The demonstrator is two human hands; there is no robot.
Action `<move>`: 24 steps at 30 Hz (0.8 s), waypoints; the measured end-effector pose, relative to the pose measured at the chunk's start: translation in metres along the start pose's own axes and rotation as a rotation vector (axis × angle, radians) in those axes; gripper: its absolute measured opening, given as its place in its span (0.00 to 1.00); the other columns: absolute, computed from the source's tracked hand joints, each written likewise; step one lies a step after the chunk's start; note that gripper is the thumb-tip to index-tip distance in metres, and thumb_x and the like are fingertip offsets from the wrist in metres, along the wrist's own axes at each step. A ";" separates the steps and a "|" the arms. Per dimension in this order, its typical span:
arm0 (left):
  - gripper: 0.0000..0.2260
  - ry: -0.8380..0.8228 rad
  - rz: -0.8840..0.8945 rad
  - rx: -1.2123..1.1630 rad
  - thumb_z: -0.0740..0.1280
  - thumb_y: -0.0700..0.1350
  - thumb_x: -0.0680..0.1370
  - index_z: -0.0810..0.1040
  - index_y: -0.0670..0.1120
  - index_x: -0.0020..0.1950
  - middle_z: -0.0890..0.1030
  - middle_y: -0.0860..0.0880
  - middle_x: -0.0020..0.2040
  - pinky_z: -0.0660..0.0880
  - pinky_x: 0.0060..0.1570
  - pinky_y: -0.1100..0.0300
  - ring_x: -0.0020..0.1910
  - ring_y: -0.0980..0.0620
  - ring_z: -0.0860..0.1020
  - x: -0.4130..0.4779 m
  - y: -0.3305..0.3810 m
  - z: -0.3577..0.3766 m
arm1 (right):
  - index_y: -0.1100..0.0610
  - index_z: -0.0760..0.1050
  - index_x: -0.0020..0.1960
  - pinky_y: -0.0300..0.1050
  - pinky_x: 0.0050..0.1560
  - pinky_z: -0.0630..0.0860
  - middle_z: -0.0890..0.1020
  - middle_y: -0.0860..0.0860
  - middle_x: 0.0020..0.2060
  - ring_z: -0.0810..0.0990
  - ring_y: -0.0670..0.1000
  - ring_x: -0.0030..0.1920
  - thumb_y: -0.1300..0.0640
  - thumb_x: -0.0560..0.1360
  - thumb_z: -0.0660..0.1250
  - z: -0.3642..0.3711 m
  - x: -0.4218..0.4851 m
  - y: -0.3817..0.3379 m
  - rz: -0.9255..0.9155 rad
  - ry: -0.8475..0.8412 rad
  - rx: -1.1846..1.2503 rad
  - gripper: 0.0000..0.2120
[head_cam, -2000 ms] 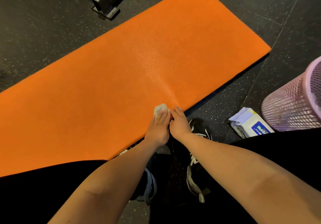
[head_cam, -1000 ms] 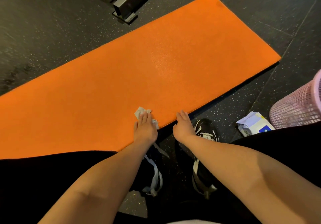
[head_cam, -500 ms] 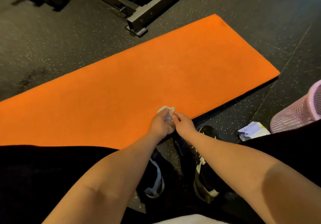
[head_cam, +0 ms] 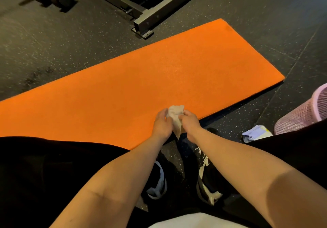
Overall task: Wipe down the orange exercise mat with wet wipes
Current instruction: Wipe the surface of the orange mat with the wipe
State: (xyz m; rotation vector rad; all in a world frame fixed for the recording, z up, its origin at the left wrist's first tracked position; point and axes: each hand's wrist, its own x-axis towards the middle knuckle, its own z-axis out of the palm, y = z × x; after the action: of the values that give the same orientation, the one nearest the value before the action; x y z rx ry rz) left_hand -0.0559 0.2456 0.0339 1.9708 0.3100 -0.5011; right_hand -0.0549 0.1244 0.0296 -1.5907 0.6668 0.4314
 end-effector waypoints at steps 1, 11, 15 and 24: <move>0.21 -0.003 -0.021 -0.009 0.58 0.43 0.84 0.64 0.48 0.77 0.71 0.47 0.73 0.70 0.66 0.52 0.67 0.47 0.73 0.000 -0.001 0.000 | 0.58 0.79 0.50 0.46 0.35 0.71 0.81 0.56 0.38 0.77 0.53 0.38 0.63 0.81 0.58 0.000 0.000 -0.001 0.016 -0.015 0.027 0.11; 0.11 0.146 -0.036 -0.150 0.65 0.41 0.82 0.66 0.50 0.60 0.76 0.46 0.43 0.71 0.36 0.53 0.35 0.48 0.75 0.003 -0.008 -0.002 | 0.48 0.72 0.63 0.44 0.43 0.75 0.79 0.51 0.53 0.79 0.51 0.51 0.61 0.80 0.66 0.001 -0.001 0.002 -0.055 0.010 0.007 0.14; 0.12 0.045 -0.062 -0.233 0.68 0.45 0.81 0.67 0.52 0.60 0.78 0.41 0.41 0.75 0.37 0.49 0.36 0.45 0.77 0.001 -0.009 0.000 | 0.47 0.68 0.59 0.43 0.35 0.68 0.75 0.52 0.51 0.75 0.52 0.44 0.61 0.82 0.62 0.000 0.001 0.000 -0.099 0.135 -0.101 0.10; 0.09 0.125 -0.095 -0.229 0.68 0.42 0.81 0.71 0.51 0.57 0.79 0.43 0.46 0.77 0.38 0.50 0.38 0.43 0.78 0.000 -0.013 0.000 | 0.51 0.69 0.62 0.42 0.37 0.70 0.74 0.51 0.49 0.74 0.49 0.44 0.64 0.80 0.66 0.003 -0.008 0.000 -0.052 -0.041 -0.114 0.15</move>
State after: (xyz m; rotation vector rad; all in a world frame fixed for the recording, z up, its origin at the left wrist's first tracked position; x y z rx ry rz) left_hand -0.0615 0.2513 0.0231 1.7732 0.5190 -0.3846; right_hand -0.0604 0.1289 0.0339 -1.6987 0.5767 0.4696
